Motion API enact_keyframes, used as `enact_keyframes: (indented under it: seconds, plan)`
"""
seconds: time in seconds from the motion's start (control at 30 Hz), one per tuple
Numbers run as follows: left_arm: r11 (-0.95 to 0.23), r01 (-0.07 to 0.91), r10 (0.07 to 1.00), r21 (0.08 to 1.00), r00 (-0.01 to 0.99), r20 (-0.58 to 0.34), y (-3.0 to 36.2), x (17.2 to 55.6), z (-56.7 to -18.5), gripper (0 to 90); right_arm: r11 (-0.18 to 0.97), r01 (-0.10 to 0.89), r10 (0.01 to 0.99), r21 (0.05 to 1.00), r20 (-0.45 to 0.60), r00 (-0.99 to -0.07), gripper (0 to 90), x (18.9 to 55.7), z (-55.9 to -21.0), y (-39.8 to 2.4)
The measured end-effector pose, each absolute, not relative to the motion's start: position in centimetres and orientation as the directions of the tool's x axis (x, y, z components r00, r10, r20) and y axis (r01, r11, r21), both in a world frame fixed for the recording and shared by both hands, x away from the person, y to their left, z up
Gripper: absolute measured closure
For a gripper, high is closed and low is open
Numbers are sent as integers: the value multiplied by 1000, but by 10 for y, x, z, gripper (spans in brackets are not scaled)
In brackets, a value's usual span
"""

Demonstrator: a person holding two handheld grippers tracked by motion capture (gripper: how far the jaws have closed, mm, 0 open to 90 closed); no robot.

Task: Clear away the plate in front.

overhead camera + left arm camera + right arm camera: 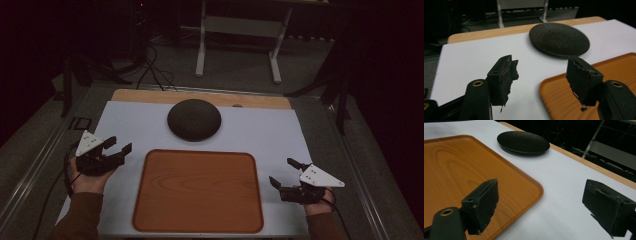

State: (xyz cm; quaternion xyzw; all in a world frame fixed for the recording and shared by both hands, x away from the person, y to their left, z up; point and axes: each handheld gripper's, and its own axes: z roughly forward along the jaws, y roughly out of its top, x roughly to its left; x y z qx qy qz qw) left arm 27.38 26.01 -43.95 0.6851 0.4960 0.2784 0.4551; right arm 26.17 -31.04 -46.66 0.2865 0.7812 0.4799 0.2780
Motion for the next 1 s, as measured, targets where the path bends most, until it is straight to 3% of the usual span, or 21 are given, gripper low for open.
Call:
enact_keyframes:
  seconds: [1.0]
  plan:
    - [-94,475,929,875,357,-94,221,354,-447,385,372,176,711,911,-158,-685,125,260,-465,-311]
